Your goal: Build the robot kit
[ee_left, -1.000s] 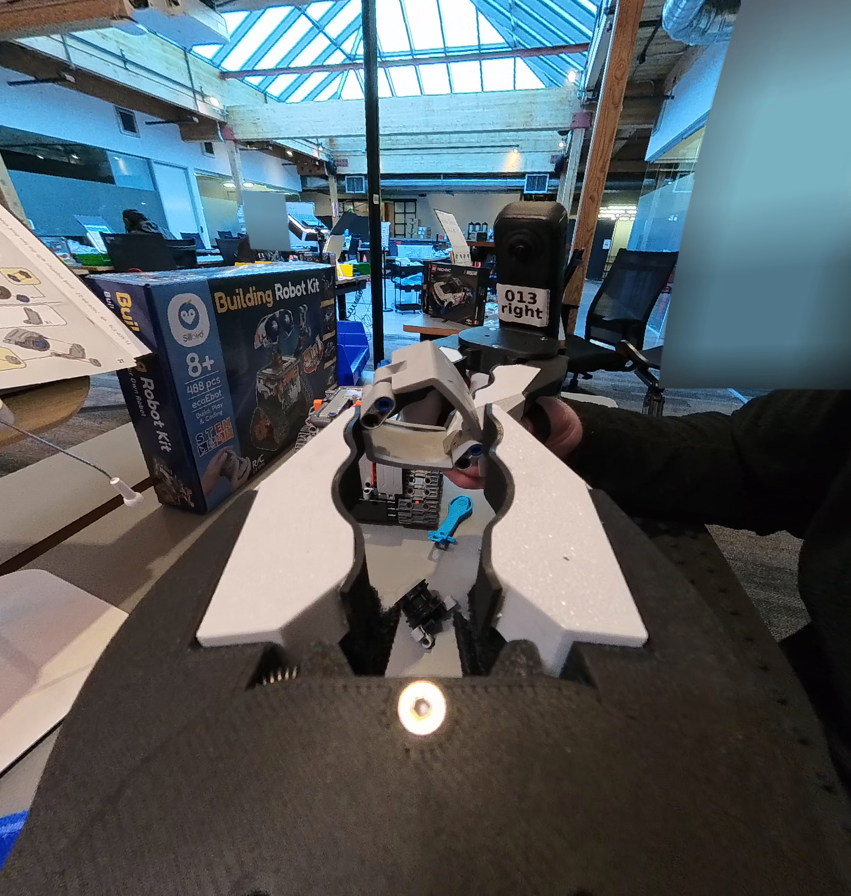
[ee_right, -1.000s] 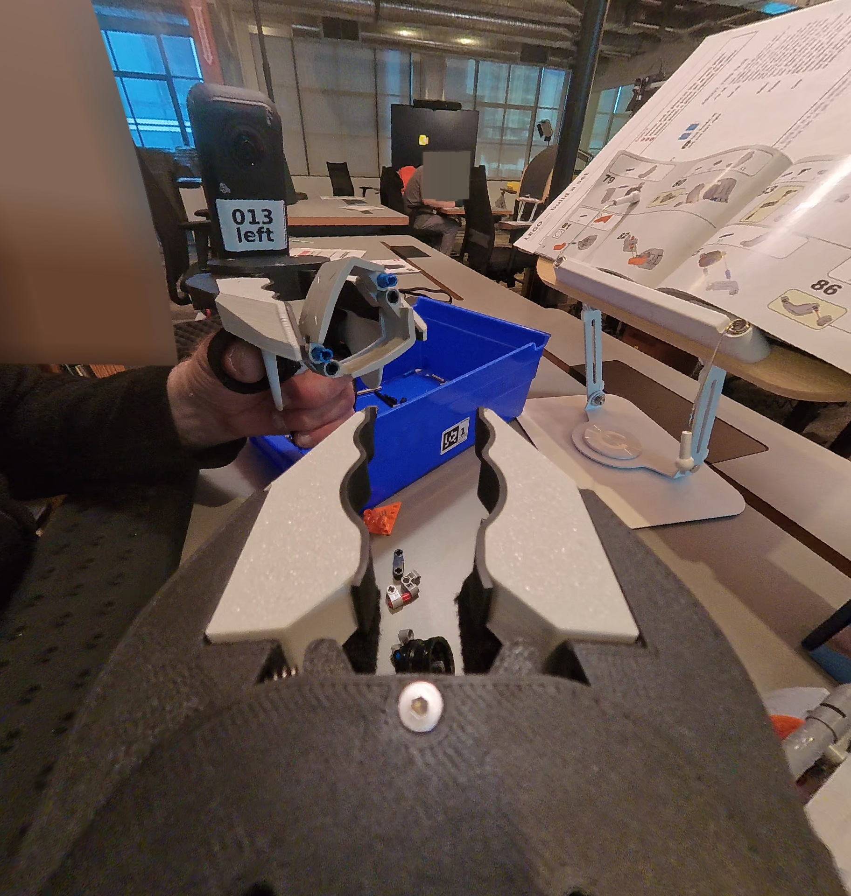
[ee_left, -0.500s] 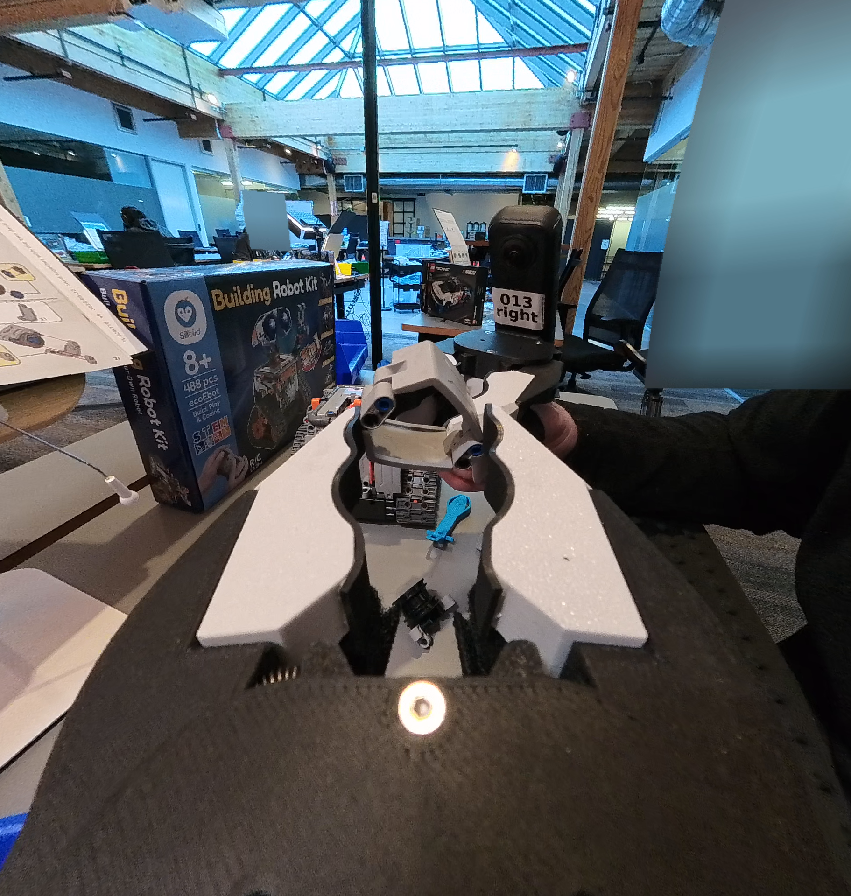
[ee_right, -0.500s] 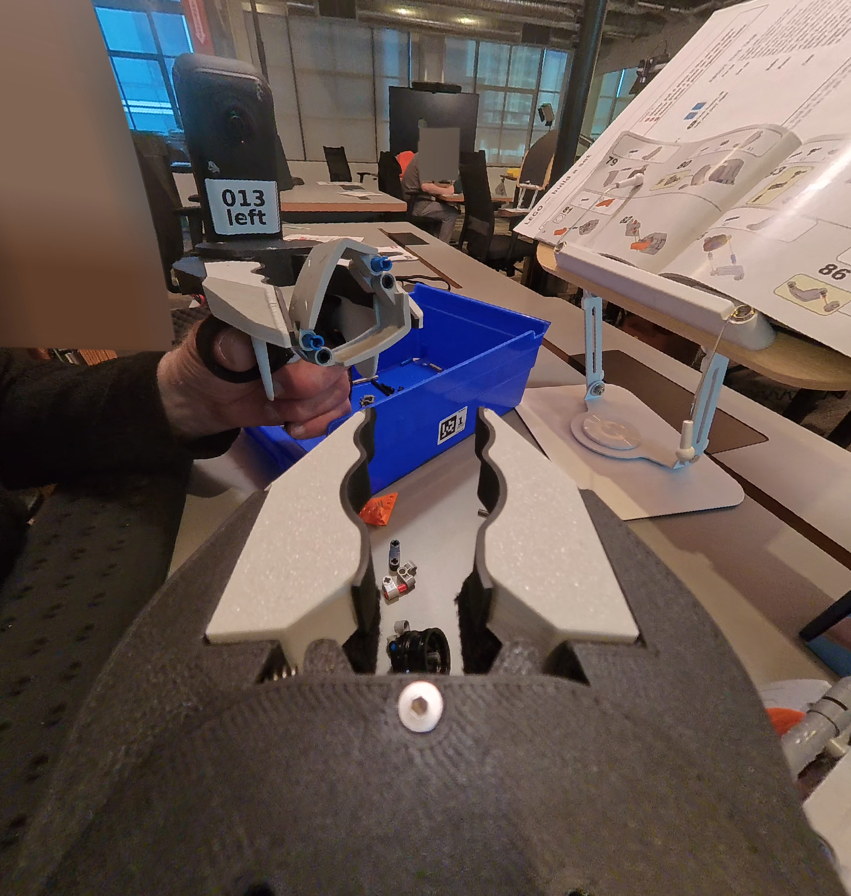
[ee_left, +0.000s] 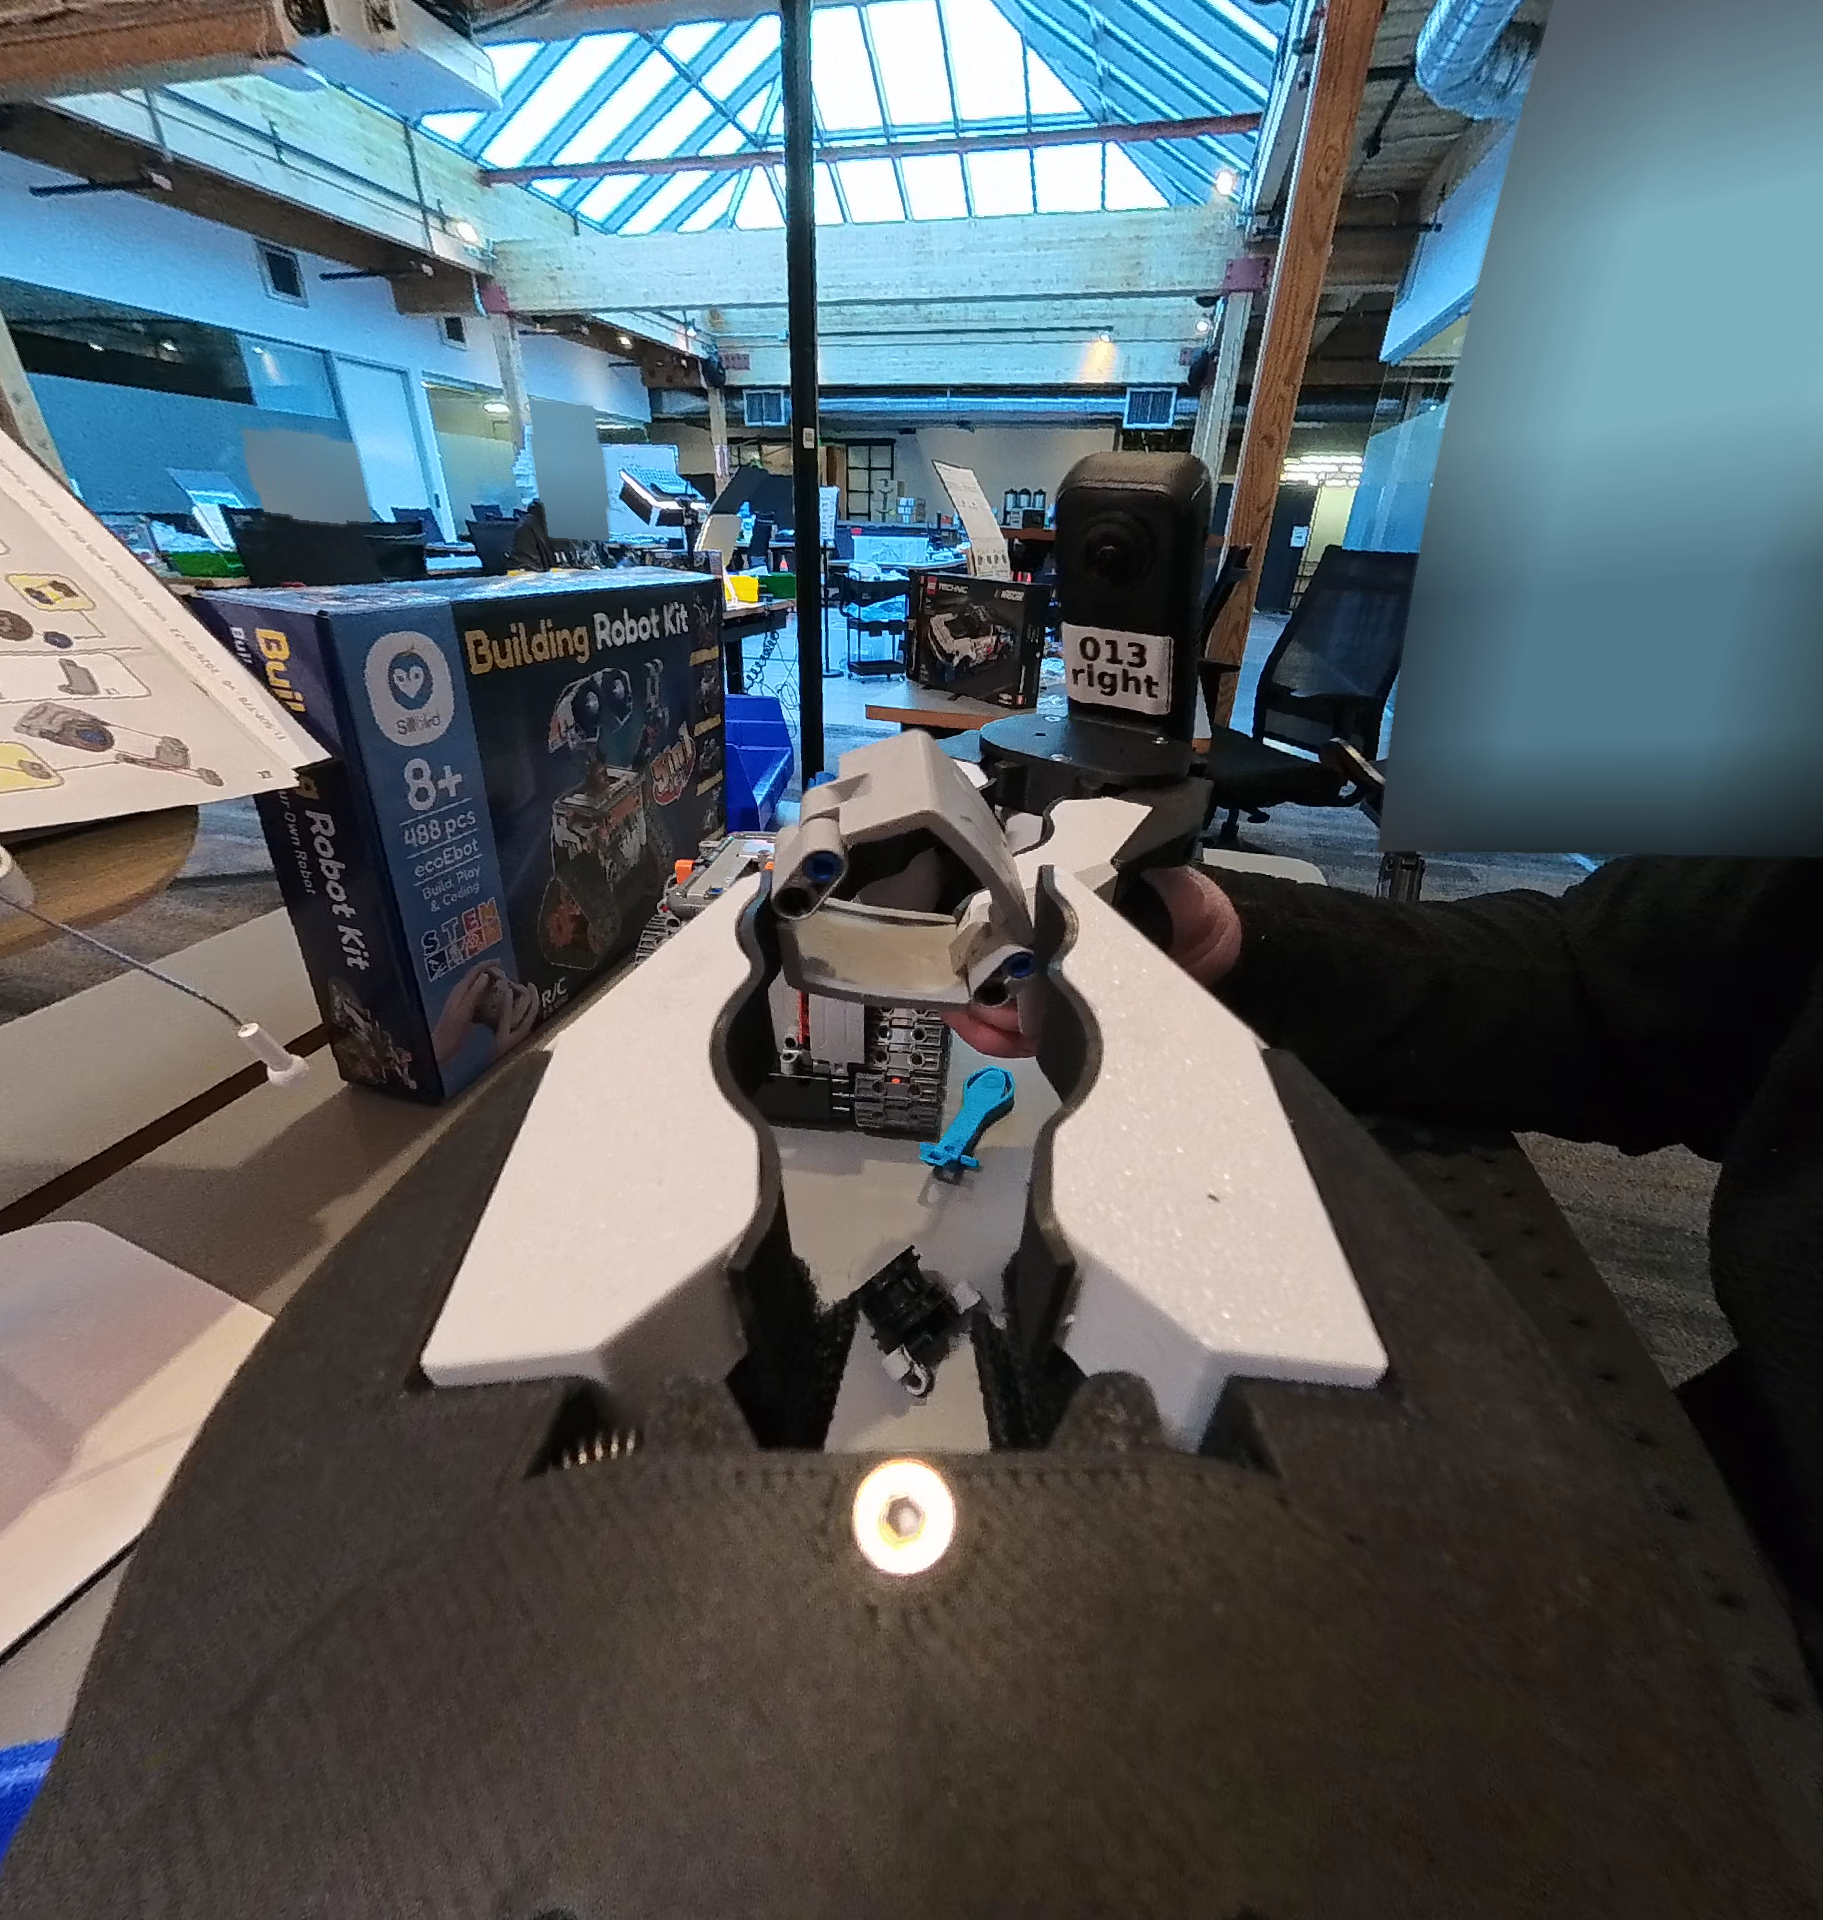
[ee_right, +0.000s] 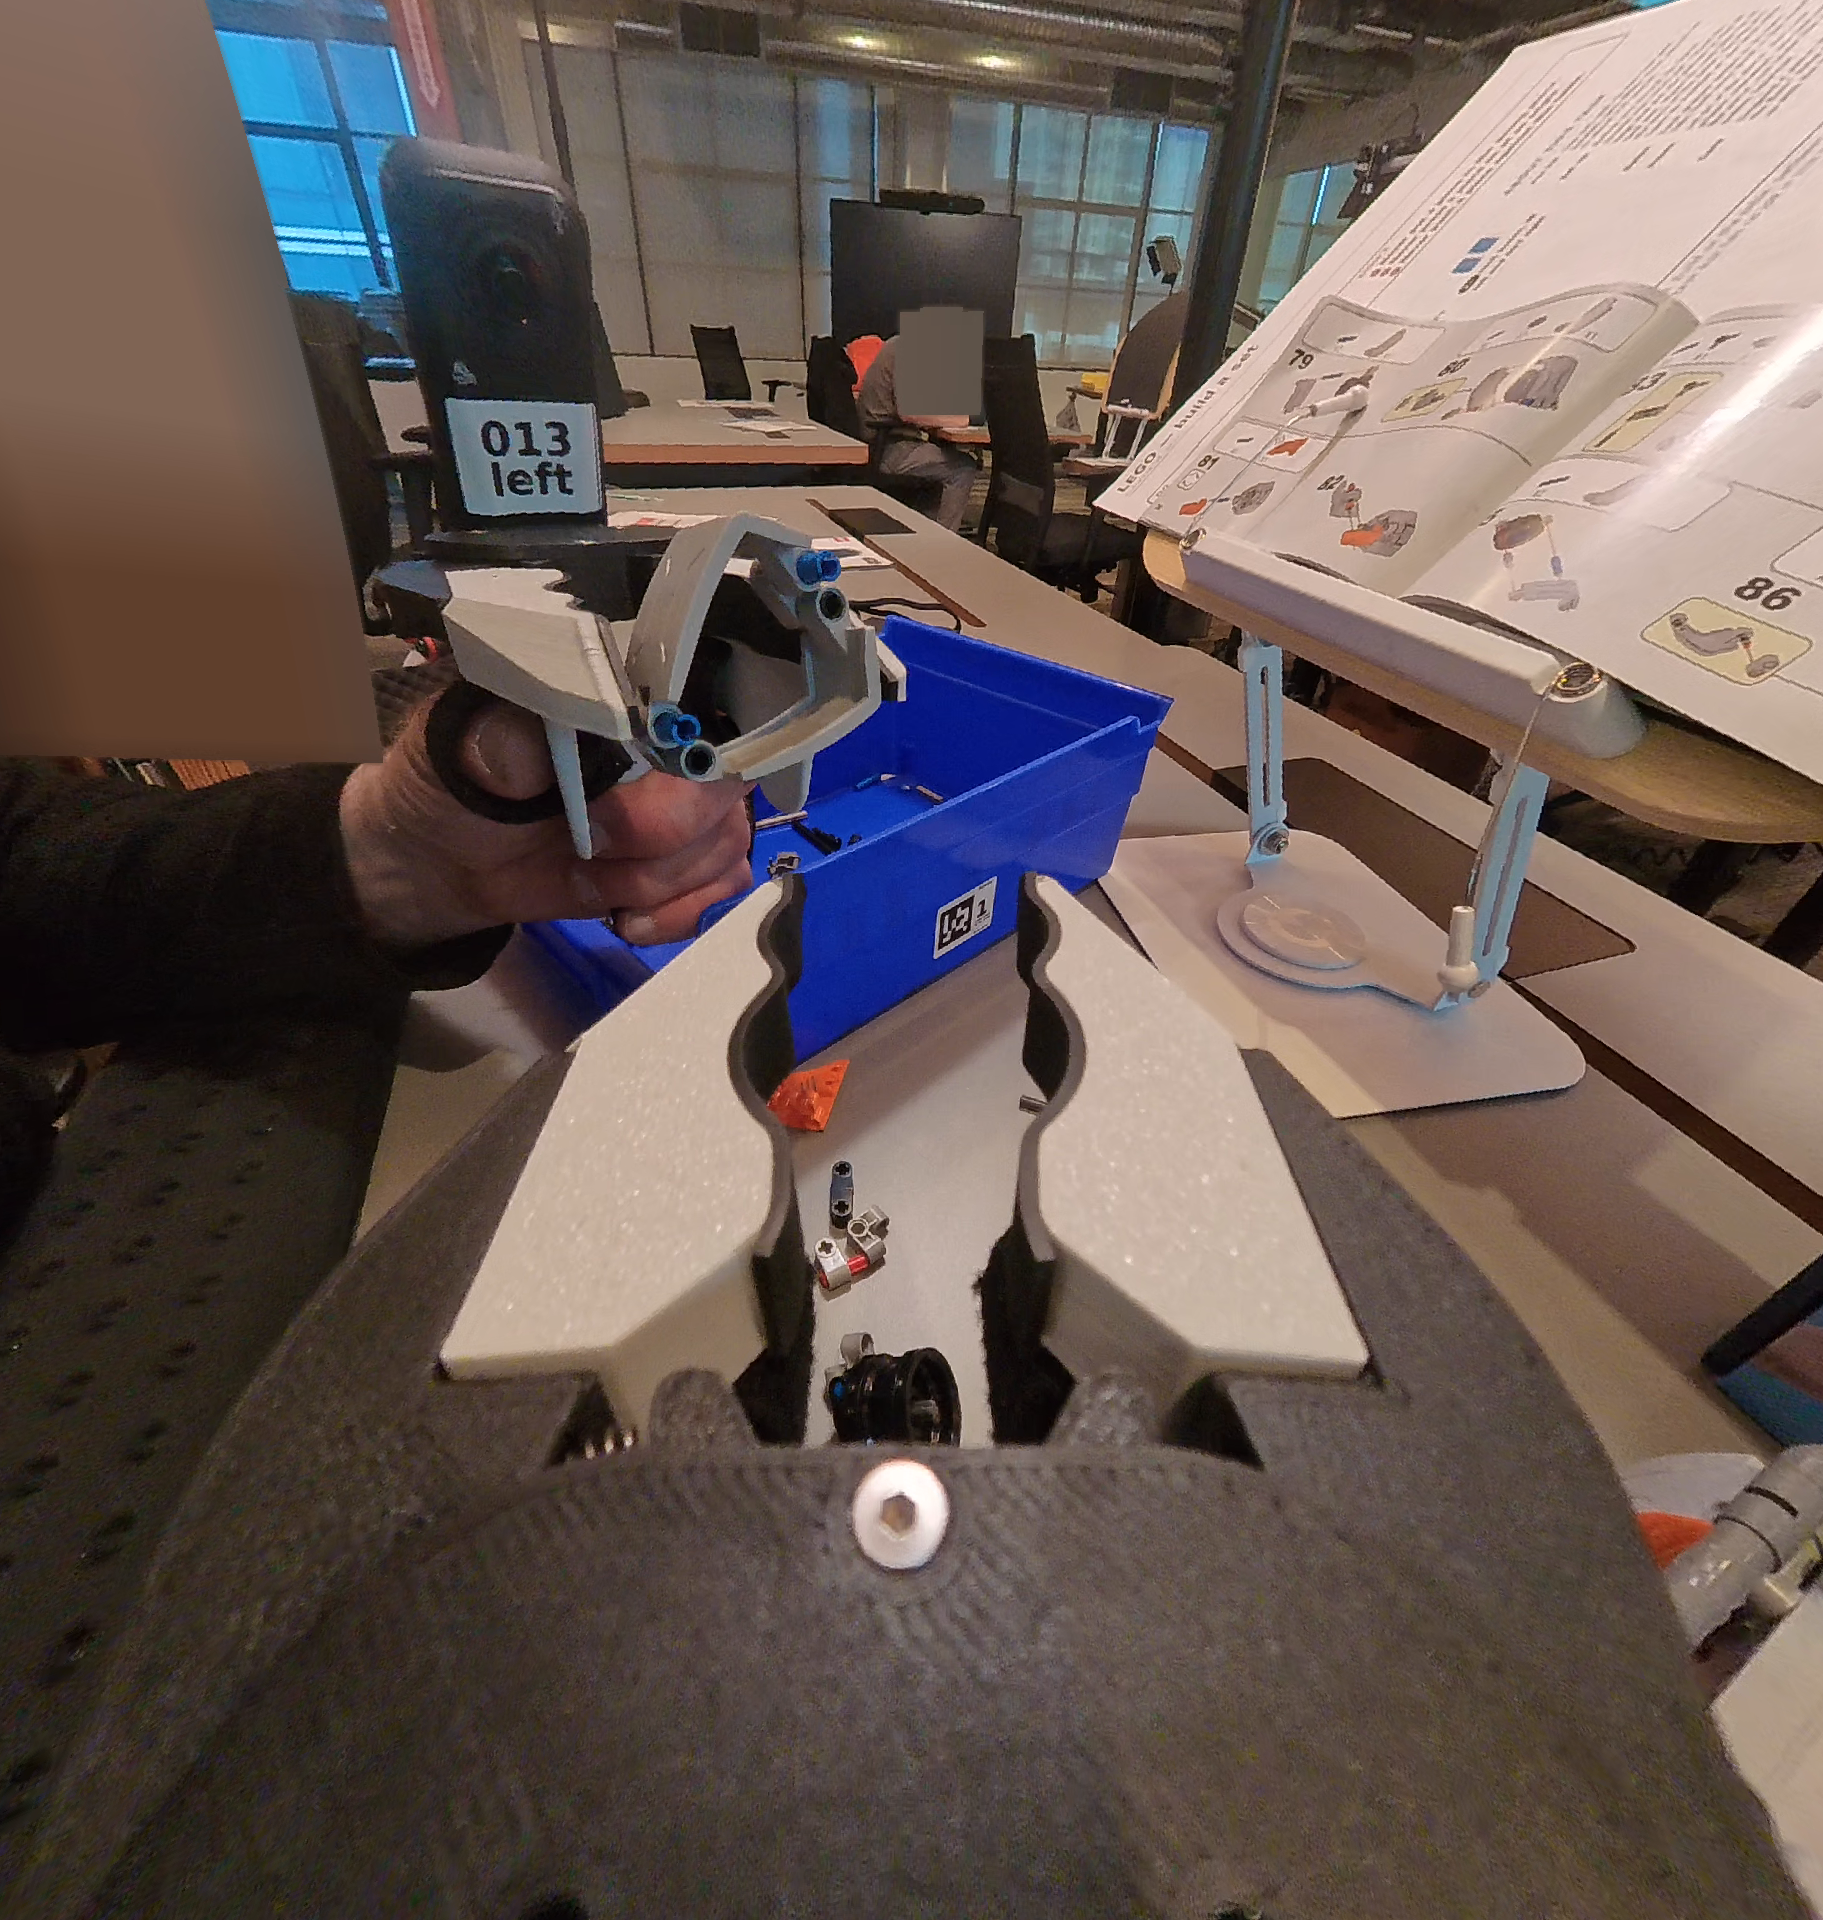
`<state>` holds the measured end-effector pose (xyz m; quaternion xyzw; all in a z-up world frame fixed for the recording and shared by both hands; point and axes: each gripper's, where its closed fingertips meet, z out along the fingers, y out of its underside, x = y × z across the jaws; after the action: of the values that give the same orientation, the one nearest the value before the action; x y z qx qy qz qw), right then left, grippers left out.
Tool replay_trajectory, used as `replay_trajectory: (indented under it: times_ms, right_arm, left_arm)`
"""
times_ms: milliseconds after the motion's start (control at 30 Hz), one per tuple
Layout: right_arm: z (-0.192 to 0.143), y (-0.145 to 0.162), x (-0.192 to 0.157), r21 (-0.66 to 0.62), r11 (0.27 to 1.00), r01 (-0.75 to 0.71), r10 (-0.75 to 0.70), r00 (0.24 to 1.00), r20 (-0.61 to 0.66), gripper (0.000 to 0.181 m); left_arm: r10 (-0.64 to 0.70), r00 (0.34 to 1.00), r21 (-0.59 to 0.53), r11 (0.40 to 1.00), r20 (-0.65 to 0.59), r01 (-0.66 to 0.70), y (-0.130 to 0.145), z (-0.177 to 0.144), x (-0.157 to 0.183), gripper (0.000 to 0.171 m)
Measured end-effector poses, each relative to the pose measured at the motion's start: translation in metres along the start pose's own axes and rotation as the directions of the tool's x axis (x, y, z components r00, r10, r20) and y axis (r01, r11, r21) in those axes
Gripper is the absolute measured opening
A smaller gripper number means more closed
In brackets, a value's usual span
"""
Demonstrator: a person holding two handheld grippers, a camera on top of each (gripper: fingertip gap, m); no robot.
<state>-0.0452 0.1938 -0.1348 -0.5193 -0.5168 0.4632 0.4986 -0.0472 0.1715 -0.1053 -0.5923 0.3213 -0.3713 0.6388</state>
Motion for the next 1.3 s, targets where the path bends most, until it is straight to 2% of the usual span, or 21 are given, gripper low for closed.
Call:
replay_trajectory:
  times_ms: [133, 400, 633, 833, 1000, 1200, 1300]
  right_arm:
    - [0.0, -0.001, 0.0, 0.003, 1.0, 0.002, -0.002, 1.0, -0.002, 0.039]
    - [0.0, 0.001, 0.0, -0.001, 1.0, 0.002, -0.002, 1.0, -0.002, 0.039]
    - [0.0, 0.002, 0.001, -0.002, 1.0, -0.001, 0.001, 1.0, 0.0, 0.039]
    - [-0.001, -0.001, -0.001, 0.008, 1.0, 0.004, -0.004, 1.0, 0.003, 0.039]
    - [-0.001, -0.003, -0.002, 0.015, 1.0, 0.008, -0.008, 1.0, 0.008, 0.039]
    - [-0.004, 0.002, 0.009, 0.022, 0.999, -0.04, 0.04, 0.999, 0.001, 0.039]
    - [-0.004, 0.005, 0.013, 0.029, 0.997, -0.075, 0.074, 0.997, 0.004, 0.039]
  left_arm:
    - [-0.023, 1.0, 0.021, 1.0, -0.016, 0.023, -0.002, -0.001, 0.0, 0.046]
    - [-0.113, 0.991, 0.132, 0.984, -0.075, 0.122, -0.02, -0.011, -0.004, 0.046]
    - [-0.282, 0.922, 0.3, 0.885, -0.266, 0.357, -0.045, -0.036, -0.012, 0.046]
    - [-0.303, 0.883, 0.313, 0.852, -0.359, 0.42, -0.046, -0.041, -0.011, 0.046]
    - [-0.294, 0.897, 0.294, 0.871, -0.33, 0.393, -0.04, -0.037, -0.012, 0.046]
    - [-0.172, 0.97, 0.164, 0.966, -0.173, 0.201, -0.02, -0.016, -0.006, 0.046]
    - [-0.101, 0.987, 0.109, 0.987, -0.127, 0.115, -0.012, -0.01, -0.002, 0.046]
